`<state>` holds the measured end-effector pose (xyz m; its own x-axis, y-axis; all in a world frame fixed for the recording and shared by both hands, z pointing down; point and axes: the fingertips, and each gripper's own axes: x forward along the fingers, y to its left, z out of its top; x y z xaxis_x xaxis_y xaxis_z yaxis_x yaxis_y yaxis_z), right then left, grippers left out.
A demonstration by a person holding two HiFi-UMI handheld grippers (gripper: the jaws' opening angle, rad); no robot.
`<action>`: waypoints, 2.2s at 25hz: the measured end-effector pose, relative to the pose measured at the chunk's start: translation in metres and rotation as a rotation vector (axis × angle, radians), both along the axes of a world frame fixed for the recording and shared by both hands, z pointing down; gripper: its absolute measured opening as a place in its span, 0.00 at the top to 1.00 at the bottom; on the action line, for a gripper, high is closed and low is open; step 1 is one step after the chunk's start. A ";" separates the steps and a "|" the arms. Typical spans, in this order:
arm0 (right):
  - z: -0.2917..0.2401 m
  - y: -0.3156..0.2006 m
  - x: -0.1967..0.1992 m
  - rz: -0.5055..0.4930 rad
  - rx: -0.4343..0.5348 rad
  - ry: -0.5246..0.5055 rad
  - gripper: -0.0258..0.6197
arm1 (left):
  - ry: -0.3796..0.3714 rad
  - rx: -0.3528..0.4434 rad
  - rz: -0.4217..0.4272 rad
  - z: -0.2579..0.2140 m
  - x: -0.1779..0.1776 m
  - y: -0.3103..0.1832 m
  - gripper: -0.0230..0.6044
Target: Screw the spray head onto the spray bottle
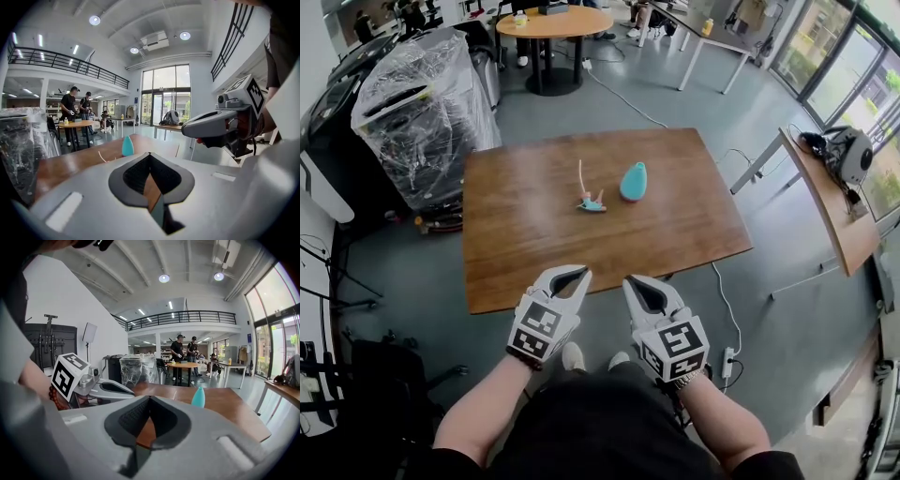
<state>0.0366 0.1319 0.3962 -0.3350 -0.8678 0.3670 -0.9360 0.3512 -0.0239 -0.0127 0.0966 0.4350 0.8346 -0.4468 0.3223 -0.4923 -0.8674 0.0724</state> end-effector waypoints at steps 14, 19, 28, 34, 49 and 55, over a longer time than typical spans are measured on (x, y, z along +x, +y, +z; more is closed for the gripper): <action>0.035 -0.071 0.027 -0.065 -0.072 -0.035 0.97 | -0.168 0.012 -0.057 0.054 0.010 -0.089 0.90; 0.046 -0.101 0.045 -0.128 -0.114 -0.034 0.97 | -0.243 -0.008 -0.081 0.080 0.021 -0.121 0.90; 0.067 -0.142 0.074 -0.244 -0.175 -0.045 0.97 | -0.402 -0.029 -0.109 0.123 0.034 -0.175 0.89; 0.082 -0.151 0.081 -0.288 -0.213 -0.039 0.97 | -0.504 -0.035 -0.071 0.156 0.037 -0.194 0.88; 0.084 -0.163 0.071 -0.151 -0.246 -0.049 0.97 | -0.649 -0.024 0.150 0.210 0.034 -0.229 0.87; 0.085 -0.160 0.071 -0.109 -0.254 -0.040 0.97 | -0.667 -0.031 0.211 0.224 0.037 -0.234 0.87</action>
